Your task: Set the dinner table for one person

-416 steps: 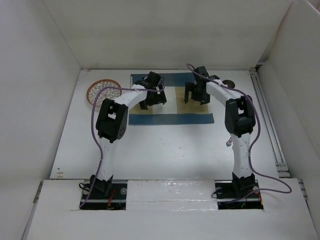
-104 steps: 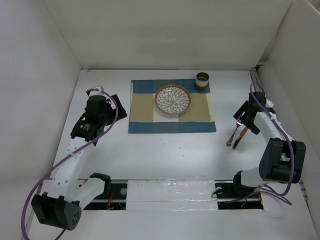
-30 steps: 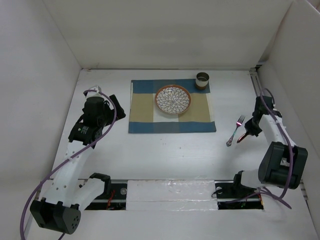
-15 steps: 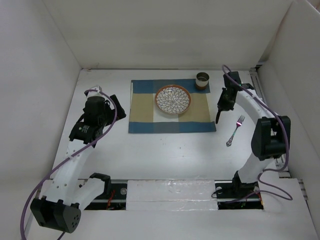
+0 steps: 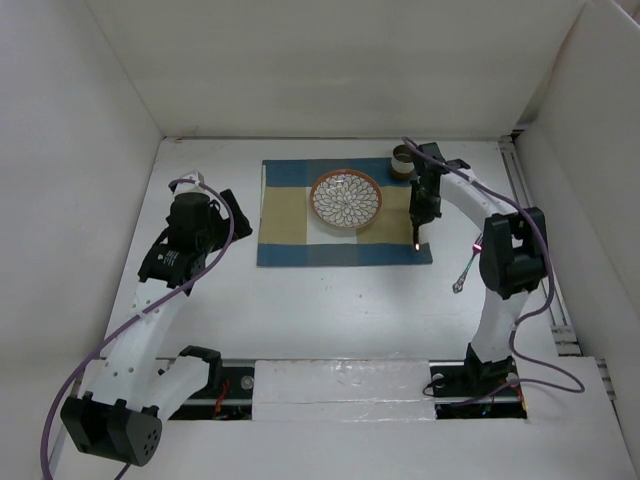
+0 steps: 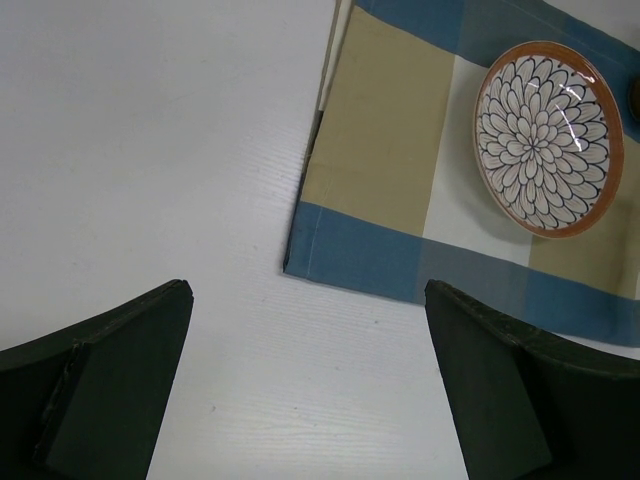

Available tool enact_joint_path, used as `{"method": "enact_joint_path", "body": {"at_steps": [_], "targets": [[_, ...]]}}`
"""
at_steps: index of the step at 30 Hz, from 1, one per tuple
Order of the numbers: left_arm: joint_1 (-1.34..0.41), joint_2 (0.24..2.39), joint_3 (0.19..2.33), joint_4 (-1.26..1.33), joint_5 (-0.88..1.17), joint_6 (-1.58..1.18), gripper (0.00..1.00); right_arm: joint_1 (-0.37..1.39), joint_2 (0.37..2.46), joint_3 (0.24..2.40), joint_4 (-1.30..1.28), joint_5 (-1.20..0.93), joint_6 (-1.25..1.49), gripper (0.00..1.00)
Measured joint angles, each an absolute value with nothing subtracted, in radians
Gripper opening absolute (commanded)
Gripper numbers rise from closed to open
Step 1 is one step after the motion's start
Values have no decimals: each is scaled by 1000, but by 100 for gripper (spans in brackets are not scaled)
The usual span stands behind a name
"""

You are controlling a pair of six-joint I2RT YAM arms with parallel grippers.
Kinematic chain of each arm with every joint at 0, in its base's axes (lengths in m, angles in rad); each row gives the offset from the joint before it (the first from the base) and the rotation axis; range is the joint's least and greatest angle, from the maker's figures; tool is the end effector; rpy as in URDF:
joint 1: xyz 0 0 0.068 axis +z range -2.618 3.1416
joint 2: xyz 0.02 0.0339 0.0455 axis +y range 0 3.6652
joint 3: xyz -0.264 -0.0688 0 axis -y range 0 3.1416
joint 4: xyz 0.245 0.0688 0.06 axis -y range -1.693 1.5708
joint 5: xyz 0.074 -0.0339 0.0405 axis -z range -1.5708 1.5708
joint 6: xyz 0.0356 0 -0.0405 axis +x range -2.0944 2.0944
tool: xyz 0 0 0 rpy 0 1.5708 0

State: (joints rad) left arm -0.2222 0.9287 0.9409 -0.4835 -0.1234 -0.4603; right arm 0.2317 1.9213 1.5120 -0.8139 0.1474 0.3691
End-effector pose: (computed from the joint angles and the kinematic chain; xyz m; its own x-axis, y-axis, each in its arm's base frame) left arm 0.1995 -0.0406 0.3383 -0.4464 -0.3511 -0.8231 -0.0966 0.9333 -0.3457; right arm 0.3871 0.0860 0.2163 -0.9178 0.1501 -0.3675 0.1637 0.9865 -0.0059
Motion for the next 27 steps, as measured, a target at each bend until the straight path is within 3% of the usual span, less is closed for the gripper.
{"method": "enact_joint_path", "body": {"at_steps": [27], "targets": [[-222, 929, 941, -483, -102, -456, 100, 247, 2135, 1683, -839, 118, 272, 0]]}}
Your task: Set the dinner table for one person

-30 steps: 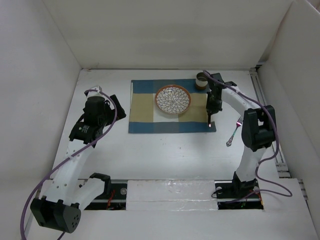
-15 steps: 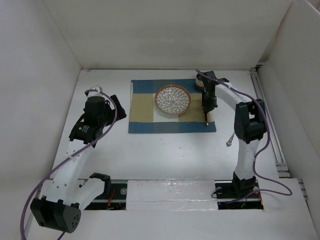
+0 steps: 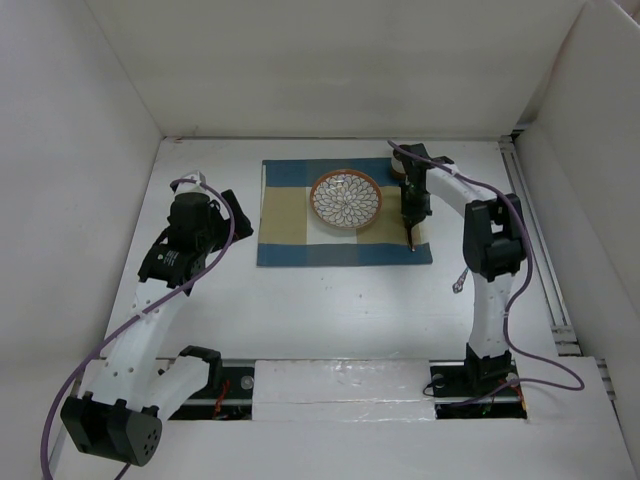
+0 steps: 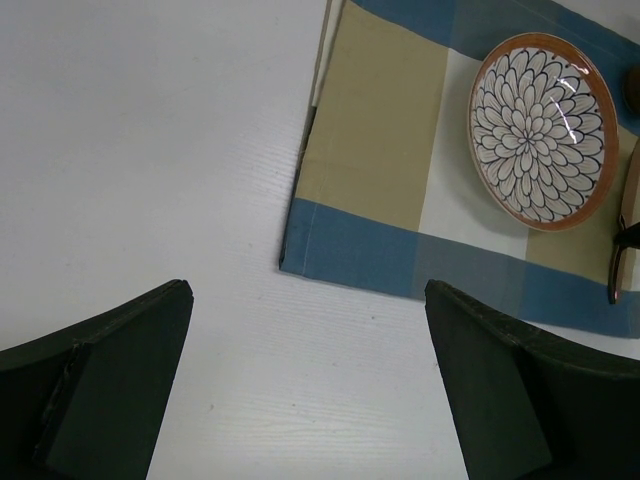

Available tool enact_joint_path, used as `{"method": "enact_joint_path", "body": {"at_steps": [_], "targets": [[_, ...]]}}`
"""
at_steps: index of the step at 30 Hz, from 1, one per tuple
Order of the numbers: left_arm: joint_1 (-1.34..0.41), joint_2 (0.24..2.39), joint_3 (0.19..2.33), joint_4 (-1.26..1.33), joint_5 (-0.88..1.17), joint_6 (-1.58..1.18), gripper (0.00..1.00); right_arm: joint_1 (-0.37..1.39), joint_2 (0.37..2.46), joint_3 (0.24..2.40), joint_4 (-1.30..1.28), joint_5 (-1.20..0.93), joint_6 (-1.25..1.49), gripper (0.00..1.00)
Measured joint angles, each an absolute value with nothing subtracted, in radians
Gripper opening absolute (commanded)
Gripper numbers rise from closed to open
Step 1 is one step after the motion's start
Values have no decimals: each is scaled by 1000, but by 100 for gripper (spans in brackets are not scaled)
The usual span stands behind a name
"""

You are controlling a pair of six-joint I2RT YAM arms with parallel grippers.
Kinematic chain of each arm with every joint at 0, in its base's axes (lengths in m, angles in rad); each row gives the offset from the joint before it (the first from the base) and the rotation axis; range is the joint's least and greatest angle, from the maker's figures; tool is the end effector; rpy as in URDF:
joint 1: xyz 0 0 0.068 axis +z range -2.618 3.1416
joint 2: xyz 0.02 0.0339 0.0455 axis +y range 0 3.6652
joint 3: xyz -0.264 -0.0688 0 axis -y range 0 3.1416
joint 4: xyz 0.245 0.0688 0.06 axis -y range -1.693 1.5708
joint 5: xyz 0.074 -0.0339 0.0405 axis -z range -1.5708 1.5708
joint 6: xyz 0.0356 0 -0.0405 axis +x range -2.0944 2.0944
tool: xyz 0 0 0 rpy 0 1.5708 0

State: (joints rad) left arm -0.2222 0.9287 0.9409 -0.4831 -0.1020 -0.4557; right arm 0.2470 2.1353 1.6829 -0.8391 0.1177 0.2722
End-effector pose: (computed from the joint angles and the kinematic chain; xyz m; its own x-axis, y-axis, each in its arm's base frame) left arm 0.1994 -0.0413 0.3383 -0.4549 -0.3461 -0.8205 -0.0774 0.9333 -0.3507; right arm 0.4257 0.1030 0.1783 -0.9546 0.0346 -0.2959 0.0470 0.9983 -0.0346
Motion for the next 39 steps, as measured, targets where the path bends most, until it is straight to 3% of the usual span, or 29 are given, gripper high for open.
{"method": "enact_joint_path", "body": {"at_steps": [3, 6, 12, 14, 22, 31, 39], "targets": [[-222, 929, 941, -483, -101, -453, 100, 243, 2145, 1689, -840, 115, 272, 7], [-222, 929, 941, -483, -98, -453, 100, 243, 2148, 1694, -844, 113, 272, 23], [-222, 929, 941, -483, -90, -453, 100, 243, 2147, 1694, -843, 106, 266, 33], [-222, 929, 941, -483, -88, -453, 100, 243, 2144, 1694, -843, 104, 265, 45], [-222, 929, 941, -483, -87, -453, 100, 229, 2005, 1670, -835, 97, 276, 47], [-222, 927, 941, -482, -87, -453, 100, 73, 1575, 1346, -734, 109, 394, 46], [-222, 918, 941, -479, -86, -453, 100, -114, 1450, 1065, -697, 126, 469, 46]]}}
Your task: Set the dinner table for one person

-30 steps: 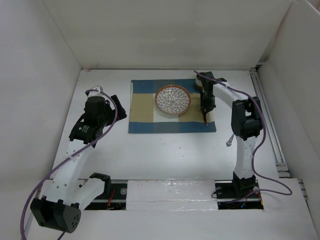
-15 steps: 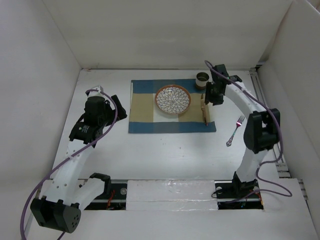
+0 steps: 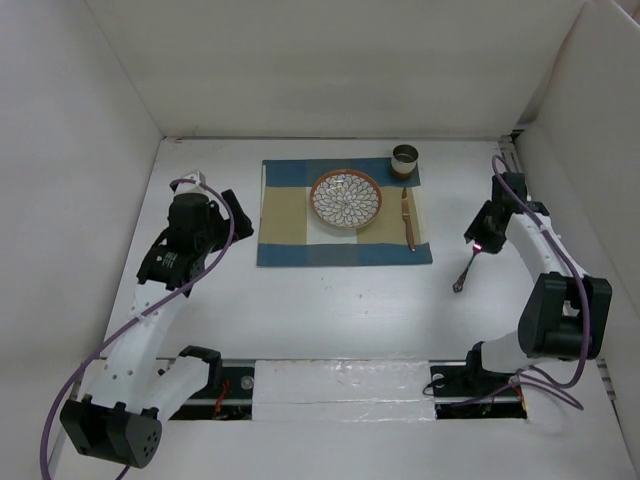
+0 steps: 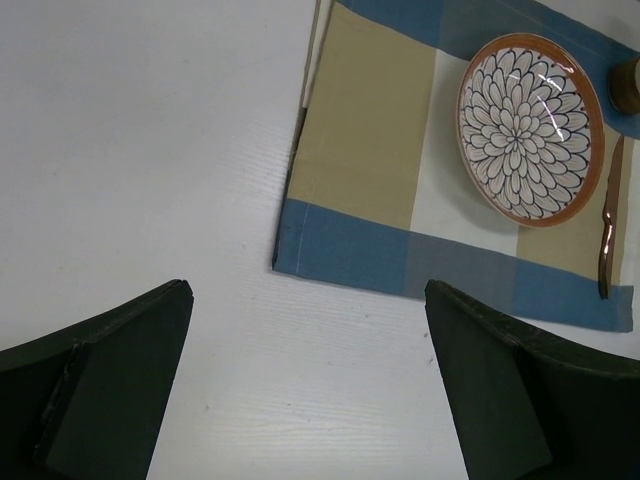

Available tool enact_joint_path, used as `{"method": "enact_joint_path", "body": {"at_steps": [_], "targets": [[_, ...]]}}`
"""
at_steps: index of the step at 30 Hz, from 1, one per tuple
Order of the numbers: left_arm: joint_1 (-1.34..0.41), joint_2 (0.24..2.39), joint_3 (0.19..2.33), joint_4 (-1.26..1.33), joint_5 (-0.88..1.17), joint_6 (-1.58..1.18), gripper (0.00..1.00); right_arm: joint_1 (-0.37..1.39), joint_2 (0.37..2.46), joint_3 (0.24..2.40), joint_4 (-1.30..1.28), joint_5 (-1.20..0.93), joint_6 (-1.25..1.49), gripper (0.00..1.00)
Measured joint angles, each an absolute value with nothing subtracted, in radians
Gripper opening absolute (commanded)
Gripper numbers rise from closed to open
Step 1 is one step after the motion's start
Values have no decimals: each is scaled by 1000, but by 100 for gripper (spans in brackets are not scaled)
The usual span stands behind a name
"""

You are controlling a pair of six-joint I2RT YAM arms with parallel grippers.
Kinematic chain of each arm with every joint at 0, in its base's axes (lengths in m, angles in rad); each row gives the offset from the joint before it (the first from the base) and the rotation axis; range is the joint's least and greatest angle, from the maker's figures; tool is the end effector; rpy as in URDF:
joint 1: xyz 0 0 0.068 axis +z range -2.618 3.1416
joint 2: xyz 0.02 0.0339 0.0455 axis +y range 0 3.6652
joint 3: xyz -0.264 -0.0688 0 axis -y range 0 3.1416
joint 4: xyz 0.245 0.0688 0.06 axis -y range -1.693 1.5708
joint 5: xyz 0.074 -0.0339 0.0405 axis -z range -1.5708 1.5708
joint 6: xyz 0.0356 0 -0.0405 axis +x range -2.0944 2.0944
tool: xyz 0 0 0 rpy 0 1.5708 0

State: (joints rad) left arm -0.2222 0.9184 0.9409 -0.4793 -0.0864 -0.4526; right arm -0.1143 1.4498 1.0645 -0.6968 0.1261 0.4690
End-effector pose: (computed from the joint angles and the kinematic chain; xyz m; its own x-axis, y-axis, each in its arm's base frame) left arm 0.1973 -0.0414 0.3405 -0.4499 -0.3450 -0.8237 -0.0586 0.9318 -0.3582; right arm 0.2866 -0.0374 0.2426 -0.7048 0.5323 -0.4690 0.5497 0.8276 0.1131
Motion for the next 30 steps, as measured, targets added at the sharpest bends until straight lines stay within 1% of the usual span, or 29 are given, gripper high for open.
{"method": "enact_joint_path", "body": {"at_steps": [17, 19, 20, 21, 22, 23, 24, 26, 27, 30], "targets": [[-222, 936, 941, -485, -127, -454, 100, -163, 1648, 1012, -631, 165, 495, 46], [-222, 936, 941, -485, -129, -454, 100, -167, 1670, 1011, -619, 165, 497, 44], [-222, 936, 941, -485, -130, -454, 100, -170, 1684, 1011, -613, 165, 498, 41], [-222, 936, 941, -485, -130, -454, 100, -172, 1689, 1016, -610, 164, 499, 33], [-222, 936, 941, -485, -131, -454, 100, -174, 1691, 1018, -609, 165, 499, 29], [-222, 936, 941, -485, -132, -454, 100, -175, 1692, 1018, -609, 164, 498, 22], [-222, 936, 941, -485, -132, -454, 100, -176, 1693, 1019, -609, 165, 497, 22], [-222, 936, 941, -485, -132, -454, 100, -176, 1701, 1028, -613, 165, 492, 5], [-222, 936, 941, -485, -133, -454, 100, -176, 1707, 1035, -616, 159, 486, 0], [-222, 936, 941, -485, -133, -454, 100, -176, 1721, 1053, -630, 149, 482, 0]]}}
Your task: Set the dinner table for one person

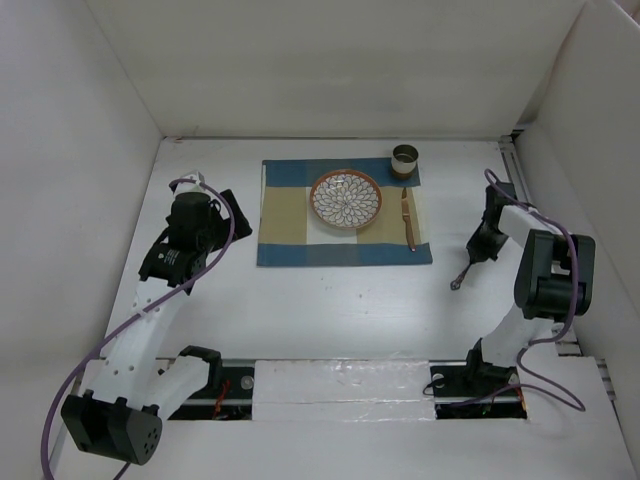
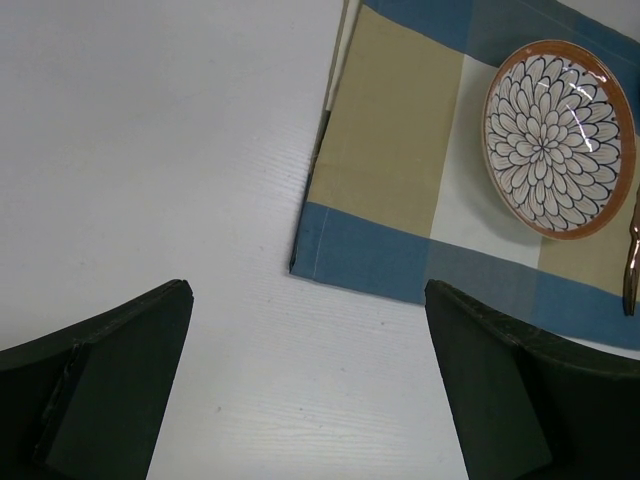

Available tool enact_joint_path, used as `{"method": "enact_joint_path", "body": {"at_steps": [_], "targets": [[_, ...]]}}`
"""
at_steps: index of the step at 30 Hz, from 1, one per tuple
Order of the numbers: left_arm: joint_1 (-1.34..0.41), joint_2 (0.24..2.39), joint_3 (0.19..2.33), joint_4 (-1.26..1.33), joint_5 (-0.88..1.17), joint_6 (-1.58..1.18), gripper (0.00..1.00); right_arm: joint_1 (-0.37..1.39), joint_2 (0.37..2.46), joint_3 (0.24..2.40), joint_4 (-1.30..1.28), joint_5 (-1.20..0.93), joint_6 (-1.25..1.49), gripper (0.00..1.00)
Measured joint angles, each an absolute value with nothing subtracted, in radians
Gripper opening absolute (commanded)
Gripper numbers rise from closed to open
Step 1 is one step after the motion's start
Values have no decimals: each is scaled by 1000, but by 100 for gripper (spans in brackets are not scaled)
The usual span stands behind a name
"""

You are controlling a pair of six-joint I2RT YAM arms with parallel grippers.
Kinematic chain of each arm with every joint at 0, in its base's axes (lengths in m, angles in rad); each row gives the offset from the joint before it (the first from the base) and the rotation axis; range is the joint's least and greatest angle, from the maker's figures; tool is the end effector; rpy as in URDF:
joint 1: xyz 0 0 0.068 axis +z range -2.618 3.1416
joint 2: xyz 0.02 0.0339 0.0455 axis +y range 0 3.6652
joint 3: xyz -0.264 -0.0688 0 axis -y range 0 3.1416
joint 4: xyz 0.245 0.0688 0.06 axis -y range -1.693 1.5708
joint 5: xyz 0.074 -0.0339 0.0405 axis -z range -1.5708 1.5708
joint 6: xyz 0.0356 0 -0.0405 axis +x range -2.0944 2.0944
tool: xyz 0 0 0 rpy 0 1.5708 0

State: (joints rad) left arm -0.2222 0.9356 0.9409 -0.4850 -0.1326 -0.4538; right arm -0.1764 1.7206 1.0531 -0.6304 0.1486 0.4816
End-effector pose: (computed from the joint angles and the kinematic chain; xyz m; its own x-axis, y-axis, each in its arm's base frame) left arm 0.2010 -0.0406 0.3369 -0.4502 -0.3438 -0.8241 -0.1038 0.9368 -0.3341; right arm 0.3125 -0.0611 0.1648 -0.7416 0.5975 -0.3049 0.6278 0.7784 -0.0015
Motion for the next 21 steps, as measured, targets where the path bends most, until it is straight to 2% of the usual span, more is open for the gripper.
{"method": "enact_joint_path", "body": {"at_steps": [7, 13, 17, 21], "targets": [[-222, 936, 941, -486, -172, -470, 100, -87, 1685, 1145, -699, 176, 490, 0], [-217, 971, 949, -525, -273, -528, 100, 234, 1662, 1504, -745, 200, 522, 0], [-133, 966, 949, -533, -284, -547, 100, 467, 1805, 1794, -763, 193, 554, 0], [-92, 958, 949, -532, -295, -550, 100, 637, 2133, 2206, -830, 170, 583, 0]]}}
